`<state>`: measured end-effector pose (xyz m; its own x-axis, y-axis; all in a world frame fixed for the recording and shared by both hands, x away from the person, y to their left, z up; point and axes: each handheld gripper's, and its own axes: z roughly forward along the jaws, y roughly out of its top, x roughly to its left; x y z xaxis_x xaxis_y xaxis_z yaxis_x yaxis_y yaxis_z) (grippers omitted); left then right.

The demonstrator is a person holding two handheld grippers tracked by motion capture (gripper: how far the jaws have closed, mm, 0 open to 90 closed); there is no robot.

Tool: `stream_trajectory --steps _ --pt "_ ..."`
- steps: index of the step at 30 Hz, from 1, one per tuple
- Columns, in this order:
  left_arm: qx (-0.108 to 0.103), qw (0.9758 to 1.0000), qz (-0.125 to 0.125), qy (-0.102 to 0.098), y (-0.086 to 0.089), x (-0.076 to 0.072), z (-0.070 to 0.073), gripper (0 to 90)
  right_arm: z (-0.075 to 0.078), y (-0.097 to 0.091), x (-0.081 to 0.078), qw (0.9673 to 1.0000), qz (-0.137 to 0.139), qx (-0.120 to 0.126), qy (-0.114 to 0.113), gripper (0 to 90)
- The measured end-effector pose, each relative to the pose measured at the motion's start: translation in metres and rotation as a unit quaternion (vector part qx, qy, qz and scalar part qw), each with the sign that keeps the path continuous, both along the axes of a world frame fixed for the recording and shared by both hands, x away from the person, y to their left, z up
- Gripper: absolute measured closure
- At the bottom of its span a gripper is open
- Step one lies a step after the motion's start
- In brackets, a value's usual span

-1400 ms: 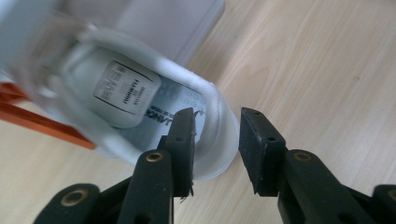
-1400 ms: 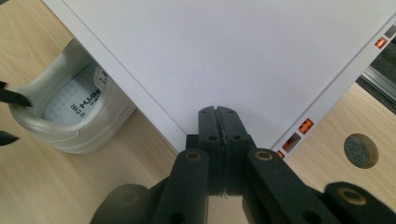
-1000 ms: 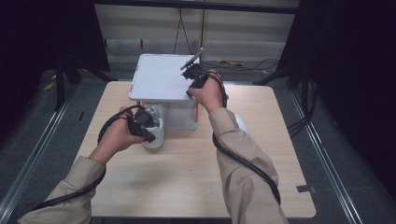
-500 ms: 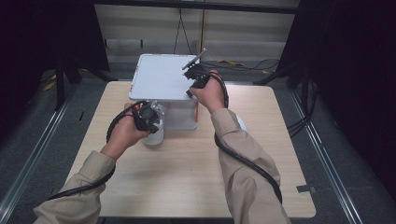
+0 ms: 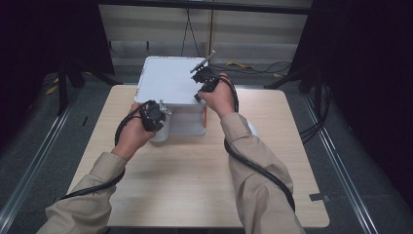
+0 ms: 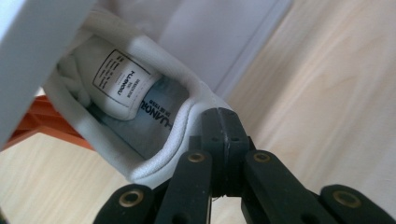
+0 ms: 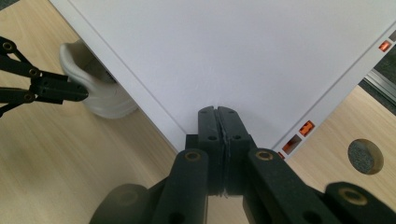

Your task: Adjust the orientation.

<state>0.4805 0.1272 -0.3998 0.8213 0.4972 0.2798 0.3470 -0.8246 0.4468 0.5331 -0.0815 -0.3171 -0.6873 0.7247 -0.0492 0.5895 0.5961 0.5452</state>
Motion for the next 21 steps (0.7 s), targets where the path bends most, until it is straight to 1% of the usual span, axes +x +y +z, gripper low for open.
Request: stream_trajectory --steps 1,4,5,6,7,9,10,11,13,16,17,18,19,20,21 --pt "-0.009 0.9999 0.007 0.000 0.002 0.002 -0.001 90.0 0.000 0.000 0.000 1.0000 0.001 0.000 0.000 89.0" --pt "-0.004 0.9999 0.011 -0.003 0.004 0.004 -0.001 90.0 0.000 0.000 0.000 1.0000 0.001 -0.003 0.002 89.0" --pt "-0.007 0.9998 0.016 -0.007 0.005 0.005 -0.002 90.0 0.000 0.000 0.000 1.0000 0.001 -0.003 0.002 89.0" --pt "-0.003 0.9998 0.016 -0.008 0.005 0.005 -0.002 90.0 0.000 0.001 0.000 1.0000 0.001 -0.004 0.001 89.0" --pt "-0.008 0.9998 0.018 -0.010 0.005 0.006 -0.002 90.0 0.000 0.001 0.000 1.0000 0.001 -0.003 0.001 89.0" --pt "-0.006 0.9997 0.020 -0.016 0.005 0.006 -0.003 90.0 0.000 0.001 0.000 1.0000 0.002 -0.003 0.001 89.0" --pt "-0.006 0.9997 0.020 -0.016 0.005 0.006 -0.003 90.0 0.000 0.001 0.000 1.0000 0.002 -0.003 0.001 89.0" --pt "-0.007 0.9995 0.022 -0.024 0.004 0.008 -0.005 90.0 0.000 0.001 0.000 1.0000 0.002 -0.004 0.001 89.0" --pt "-0.015 0.9992 0.027 -0.026 0.004 0.010 -0.006 90.0 0.000 0.001 0.000 1.0000 0.003 -0.004 0.000 89.0" --pt "-0.020 0.9992 0.026 -0.024 0.002 0.012 -0.007 90.0 0.000 0.001 0.000 1.0000 0.003 -0.005 0.000 89.0" --pt "-0.019 0.9992 0.023 -0.027 -0.002 0.013 -0.007 90.0 0.000 0.002 0.000 1.0000 0.005 -0.007 -0.001 89.0" --pt "-0.025 0.9990 0.025 -0.029 -0.004 0.013 -0.009 90.0 0.001 0.002 0.001 1.0000 0.005 -0.006 0.000 89.0" --pt "-0.019 0.9992 0.023 -0.027 -0.005 0.014 -0.008 90.0 0.001 0.002 0.001 1.0000 0.006 -0.007 -0.001 89.0" --pt "-0.026 0.9989 0.025 -0.028 -0.006 0.014 -0.010 90.0 0.000 0.001 0.000 1.0000 0.006 -0.006 -0.001 89.0" --pt "-0.026 0.9989 0.025 -0.028 -0.006 0.014 -0.010 90.0 0.000 0.001 0.000 1.0000 0.006 -0.006 -0.001 89.0"
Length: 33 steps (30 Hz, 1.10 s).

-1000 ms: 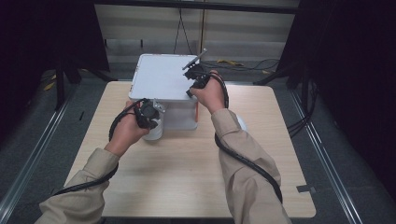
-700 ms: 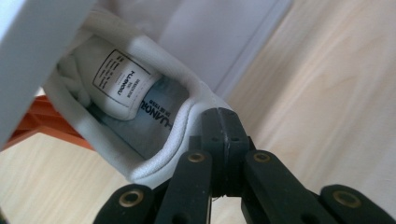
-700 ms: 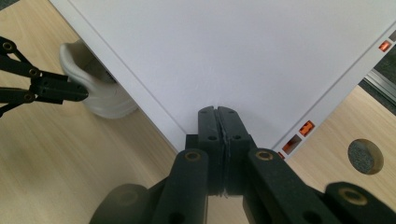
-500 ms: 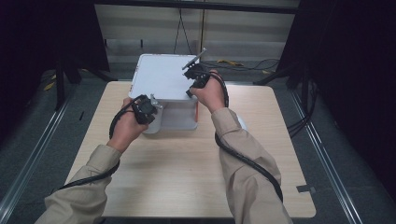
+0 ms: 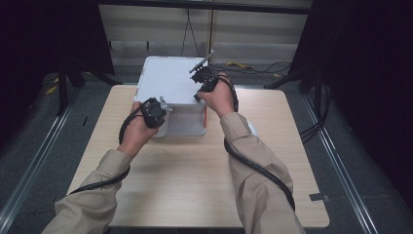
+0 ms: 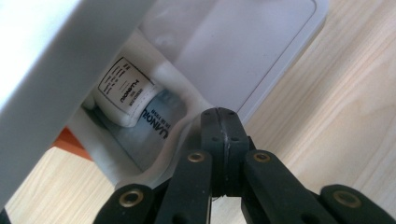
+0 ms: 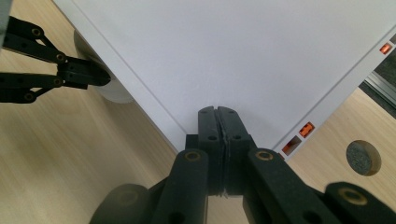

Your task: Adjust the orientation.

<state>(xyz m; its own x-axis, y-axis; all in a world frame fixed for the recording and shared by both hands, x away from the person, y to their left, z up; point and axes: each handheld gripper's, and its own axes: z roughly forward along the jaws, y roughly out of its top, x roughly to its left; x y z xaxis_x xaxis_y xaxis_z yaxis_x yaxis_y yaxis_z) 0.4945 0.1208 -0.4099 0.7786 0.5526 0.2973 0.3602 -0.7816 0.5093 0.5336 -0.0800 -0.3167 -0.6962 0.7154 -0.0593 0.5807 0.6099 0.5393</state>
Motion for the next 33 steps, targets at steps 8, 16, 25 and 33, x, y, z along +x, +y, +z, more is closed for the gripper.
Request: stream_trajectory --steps 8,16,25,33 --pt "-0.018 0.9993 -0.002 0.033 0.006 -0.003 0.004 90.0 0.000 -0.003 0.000 0.9999 -0.005 0.010 0.001 87.3" --pt "0.010 0.9987 0.012 0.049 0.028 -0.016 0.009 90.0 0.000 -0.002 -0.001 1.0000 -0.005 0.006 -0.002 86.9" --pt "-0.018 0.9986 0.027 0.043 0.026 -0.005 -0.006 90.0 0.000 -0.001 -0.002 1.0000 -0.002 -0.002 -0.007 86.9" --pt "-0.049 0.9966 0.011 0.065 0.013 -0.008 -0.001 90.0 -0.001 -0.004 -0.002 0.9999 -0.005 0.006 -0.012 83.3"
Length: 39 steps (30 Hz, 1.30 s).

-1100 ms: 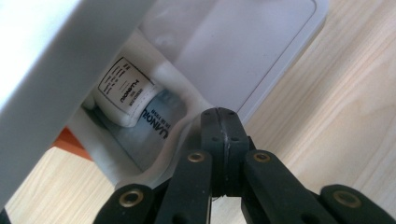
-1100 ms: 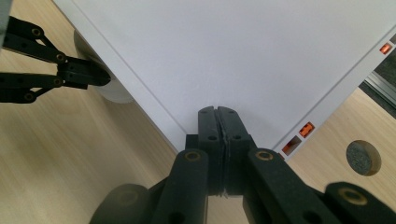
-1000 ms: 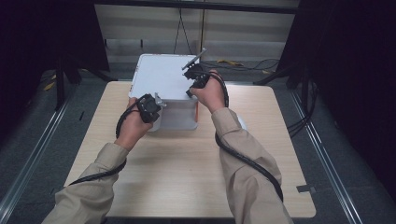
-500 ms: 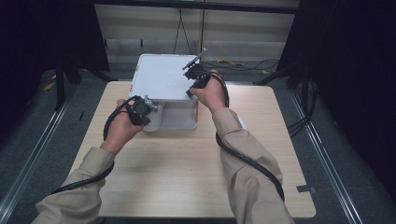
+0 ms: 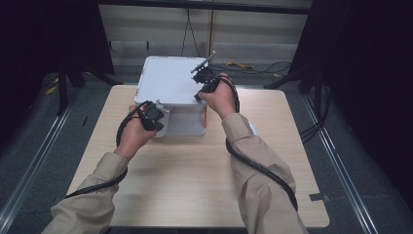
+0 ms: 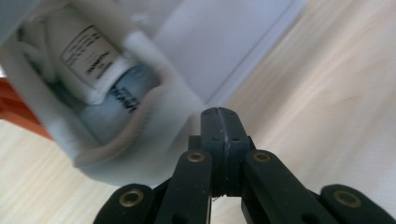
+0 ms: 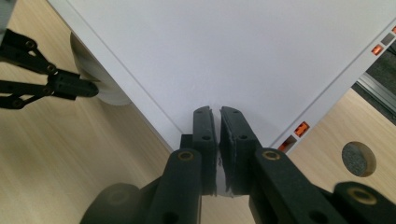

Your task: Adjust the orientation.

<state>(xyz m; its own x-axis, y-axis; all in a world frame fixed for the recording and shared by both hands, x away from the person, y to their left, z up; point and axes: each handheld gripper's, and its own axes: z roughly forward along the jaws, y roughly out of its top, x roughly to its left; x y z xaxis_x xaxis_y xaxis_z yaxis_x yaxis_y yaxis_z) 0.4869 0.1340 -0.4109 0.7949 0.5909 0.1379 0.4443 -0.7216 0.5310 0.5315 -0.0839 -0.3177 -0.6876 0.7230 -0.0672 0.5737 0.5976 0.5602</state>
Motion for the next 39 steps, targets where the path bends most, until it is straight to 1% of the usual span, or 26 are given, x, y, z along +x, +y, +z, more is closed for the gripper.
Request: stream_trajectory --steps 1,2,3,5,6,7,8,9,10,12,14,15,16,18,22,23,24,25,27,30,33,34,36,37,38,39 --pt "-0.009 0.9999 0.002 0.011 0.002 -0.001 0.004 88.7 0.000 -0.001 0.000 1.0000 -0.005 0.004 0.000 79.9" --pt "-0.019 0.9996 0.002 0.022 0.005 -0.002 0.008 88.7 0.000 -0.001 0.000 1.0000 -0.005 0.004 0.000 79.9" --pt "-0.019 0.9990 0.004 0.041 0.011 -0.004 0.018 85.2 0.000 -0.003 0.000 0.9999 -0.009 0.005 0.003 78.0" --pt "-0.028 0.9986 0.009 0.044 0.018 -0.006 0.030 82.3 0.002 -0.004 -0.001 0.9999 -0.013 -0.006 0.002 75.1" --pt "-0.028 0.9986 0.009 0.044 0.018 -0.006 0.030 80.2 0.002 -0.004 -0.001 0.9999 -0.013 -0.006 0.002 75.1" --pt "-0.035 0.9979 0.019 0.052 0.024 -0.006 0.041 77.2 0.005 -0.006 -0.003 0.9999 -0.010 -0.011 0.001 65.9" --pt "-0.035 0.9979 0.019 0.052 0.024 -0.006 0.041 76.2 0.005 -0.006 -0.003 0.9999 -0.010 -0.011 0.001 65.9" --pt "-0.022 0.9972 0.020 0.068 0.029 -0.006 0.052 79.2 0.007 -0.010 -0.006 0.9999 -0.008 -0.014 0.005 65.7" --pt "-0.022 0.9972 0.020 0.068 0.029 -0.006 0.052 78.6 0.008 -0.012 -0.009 0.9999 -0.009 -0.013 0.006 65.1" --pt "-0.027 0.9970 0.024 0.068 0.033 -0.004 0.067 77.9 0.009 -0.017 -0.014 0.9999 -0.008 -0.012 0.010 62.4" --pt "-0.027 0.9971 0.027 0.067 0.034 -0.004 0.072 76.5 0.008 -0.019 -0.017 0.9998 -0.008 -0.014 0.011 60.5" --pt "-0.029 0.9968 0.025 0.070 0.034 -0.002 0.081 76.5 0.006 -0.024 -0.023 0.9997 -0.004 -0.021 0.015 55.6" --pt "-0.030 0.9965 0.024 0.074 0.034 -0.001 0.084 76.4 0.005 -0.028 -0.027 0.9997 -0.006 -0.019 0.016 53.9" --pt "-0.029 0.9968 0.025 0.071 0.034 0.000 0.087 74.3 0.004 -0.031 -0.030 0.9996 -0.005 -0.018 0.020 52.9" --pt "-0.029 0.9962 0.028 0.077 0.029 0.009 0.098 67.3 -0.001 -0.046 -0.049 0.9993 -0.005 -0.018 0.032 46.9" --pt "-0.037 0.9957 0.030 0.079 0.028 0.011 0.100 64.9 -0.002 -0.049 -0.053 0.9992 -0.004 -0.017 0.036 45.8" --pt "-0.037 0.9957 0.030 0.079 0.028 0.011 0.100 61.6 -0.002 -0.049 -0.053 0.9992 -0.004 -0.017 0.036 45.8" --pt "-0.041 0.9962 0.026 0.072 0.024 0.015 0.103 59.2 -0.005 -0.054 -0.060 0.9990 -0.003 -0.018 0.042 44.2" --pt "-0.046 0.9964 0.030 0.065 0.021 0.020 0.106 53.9 -0.009 -0.058 -0.067 0.9988 -0.001 -0.016 0.046 43.4" --pt "-0.053 0.9967 0.029 0.055 0.019 0.024 0.108 57.0 -0.013 -0.062 -0.073 0.9986 -0.001 -0.014 0.051 42.8" --pt "-0.056 0.9967 0.038 0.045 0.015 0.033 0.109 53.0 -0.020 -0.070 -0.084 0.9981 0.003 -0.016 0.059 42.4" --pt "-0.052 0.9970 0.040 0.041 0.014 0.035 0.109 52.3 -0.021 -0.071 -0.086 0.9979 0.004 -0.018 0.063 42.3" --pt "-0.051 0.9971 0.040 0.039 0.013 0.038 0.108 50.2 -0.024 -0.074 -0.091 0.9979 0.005 -0.018 0.061 42.1" --pt "-0.061 0.9968 0.041 0.032 0.011 0.043 0.106 49.8 -0.025 -0.075 -0.092 0.9979 0.006 -0.017 0.063 42.0" --pt "-0.061 0.9968 0.041 0.032 0.011 0.043 0.106 50.9 -0.025 -0.075 -0.092 0.9979 0.006 -0.017 0.063 42.0" --pt "-0.065 0.9964 0.046 0.028 0.009 0.049 0.102 52.0 -0.027 -0.078 -0.096 0.9977 0.006 -0.019 0.065 41.6"
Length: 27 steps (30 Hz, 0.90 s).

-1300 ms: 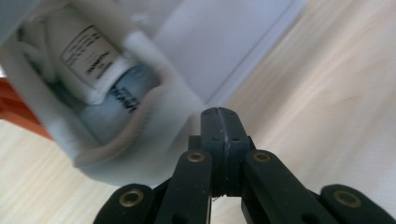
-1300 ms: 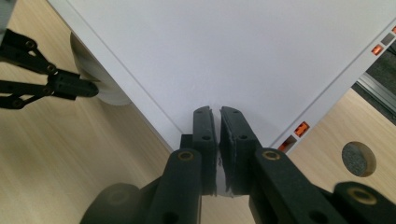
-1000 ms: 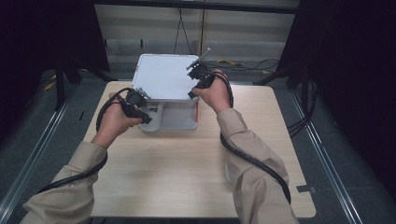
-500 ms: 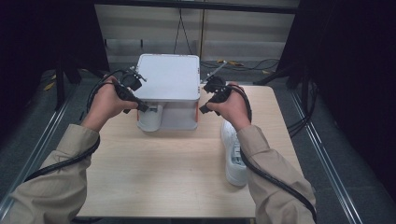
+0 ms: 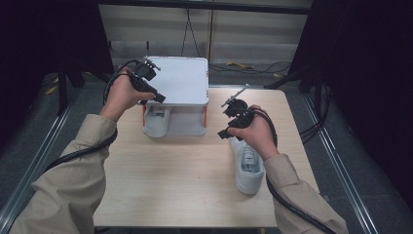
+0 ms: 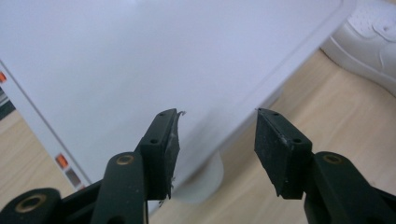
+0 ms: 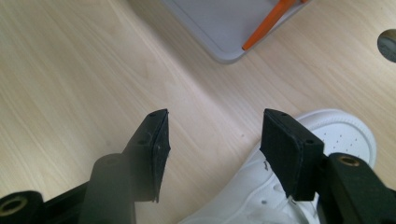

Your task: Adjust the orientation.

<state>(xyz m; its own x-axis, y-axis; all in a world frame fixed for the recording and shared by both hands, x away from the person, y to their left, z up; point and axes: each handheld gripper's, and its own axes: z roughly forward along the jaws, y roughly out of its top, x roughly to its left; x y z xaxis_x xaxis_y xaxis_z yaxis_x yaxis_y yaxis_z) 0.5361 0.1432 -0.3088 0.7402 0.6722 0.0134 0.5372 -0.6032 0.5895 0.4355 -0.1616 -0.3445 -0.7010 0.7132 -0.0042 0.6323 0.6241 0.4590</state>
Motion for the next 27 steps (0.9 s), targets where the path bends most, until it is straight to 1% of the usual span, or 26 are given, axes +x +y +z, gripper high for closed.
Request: stream_trajectory --steps 1,2,3,4,5,6,7,8,9,10,11,12,13,14,15,16,17,19,23,24,25,26,27 --pt "0.000 1.0000 0.000 0.000 0.000 0.000 0.000 54.1 -0.001 -0.001 -0.002 1.0000 0.001 -0.003 0.001 41.6" --pt "-0.001 1.0000 0.007 -0.004 -0.002 0.004 -0.003 55.6 -0.002 -0.002 -0.004 1.0000 0.002 -0.004 0.002 41.6" --pt "-0.001 1.0000 0.007 -0.004 -0.002 0.004 -0.003 58.6 -0.002 -0.002 -0.004 1.0000 0.002 -0.004 0.002 41.6" --pt "-0.002 0.9999 0.013 -0.006 -0.004 0.009 -0.008 61.2 -0.003 -0.005 -0.007 1.0000 0.001 -0.005 0.004 41.5" --pt "-0.002 0.9999 0.013 -0.006 -0.004 0.009 -0.008 65.7 -0.003 -0.005 -0.007 1.0000 0.001 -0.005 0.004 41.5" --pt "0.010 0.9997 0.020 -0.003 -0.006 0.011 -0.011 73.3 -0.005 -0.008 -0.010 1.0000 0.002 -0.007 0.006 41.5" --pt "0.005 0.9997 0.021 -0.004 -0.006 0.012 -0.014 73.9 -0.005 -0.009 -0.011 0.9999 0.002 -0.008 0.007 41.5" --pt "-0.012 0.9996 0.023 0.004 -0.006 0.013 -0.016 79.4 -0.006 -0.010 -0.013 0.9999 0.002 -0.007 0.008 41.5" --pt "-0.012 0.9996 0.023 0.004 -0.006 0.013 -0.016 84.4 -0.006 -0.010 -0.013 0.9999 0.002 -0.007 0.008 41.5" --pt "-0.024 0.9992 0.030 0.008 -0.005 0.013 -0.017 85.0 -0.006 -0.012 -0.016 1.0000 -0.001 -0.005 0.007 41.4" --pt "-0.029 0.9992 0.026 0.008 -0.005 0.012 -0.018 88.2 -0.007 -0.013 -0.018 0.9999 0.001 -0.006 0.009 41.5" --pt "-0.029 0.9992 0.026 0.008 -0.005 0.012 -0.018 89.5 -0.008 -0.013 -0.019 0.9999 0.001 -0.006 0.011 41.4" --pt "-0.026 0.9994 0.022 0.003 -0.005 0.011 -0.019 90.0 -0.008 -0.014 -0.021 0.9999 -0.002 -0.006 0.013 41.4" --pt "-0.022 0.9995 0.023 -0.006 -0.007 0.009 -0.020 90.0 -0.010 -0.014 -0.022 0.9999 -0.005 -0.007 0.014 41.5" --pt "-0.022 0.9995 0.023 -0.006 -0.007 0.009 -0.020 90.0 -0.010 -0.014 -0.022 0.9999 -0.005 -0.007 0.014 41.5" --pt "-0.015 0.9994 0.031 -0.009 -0.009 0.007 -0.019 90.0 -0.012 -0.015 -0.025 0.9997 -0.009 -0.008 0.022 41.5" --pt "-0.013 0.9992 0.035 -0.009 -0.010 0.006 -0.019 90.0 -0.014 -0.015 -0.026 0.9996 -0.010 -0.009 0.025 41.7" --pt "-0.011 0.9992 0.038 -0.010 -0.012 0.005 -0.019 90.0 -0.016 -0.015 -0.029 0.9993 -0.012 -0.014 0.033 42.6" --pt "-0.013 0.9990 0.042 -0.010 -0.011 0.005 -0.019 90.0 -0.016 -0.016 -0.034 0.9991 -0.013 -0.016 0.038 43.7" --pt "-0.018 0.9987 0.046 -0.007 -0.011 0.005 -0.020 90.0 -0.014 -0.016 -0.035 0.9990 -0.015 -0.015 0.040 44.0" --pt "-0.019 0.9987 0.047 -0.007 -0.010 0.005 -0.020 90.0 -0.013 -0.018 -0.036 0.9989 -0.017 -0.014 0.042 44.1" --pt "-0.020 0.9987 0.047 -0.006 -0.010 0.005 -0.020 90.0 -0.011 -0.020 -0.037 0.9984 -0.023 -0.013 0.049 45.5" --pt "-0.021 0.9986 0.049 -0.005 -0.010 0.006 -0.020 90.0 -0.011 -0.020 -0.037 0.9984 -0.023 -0.013 0.049 45.5"
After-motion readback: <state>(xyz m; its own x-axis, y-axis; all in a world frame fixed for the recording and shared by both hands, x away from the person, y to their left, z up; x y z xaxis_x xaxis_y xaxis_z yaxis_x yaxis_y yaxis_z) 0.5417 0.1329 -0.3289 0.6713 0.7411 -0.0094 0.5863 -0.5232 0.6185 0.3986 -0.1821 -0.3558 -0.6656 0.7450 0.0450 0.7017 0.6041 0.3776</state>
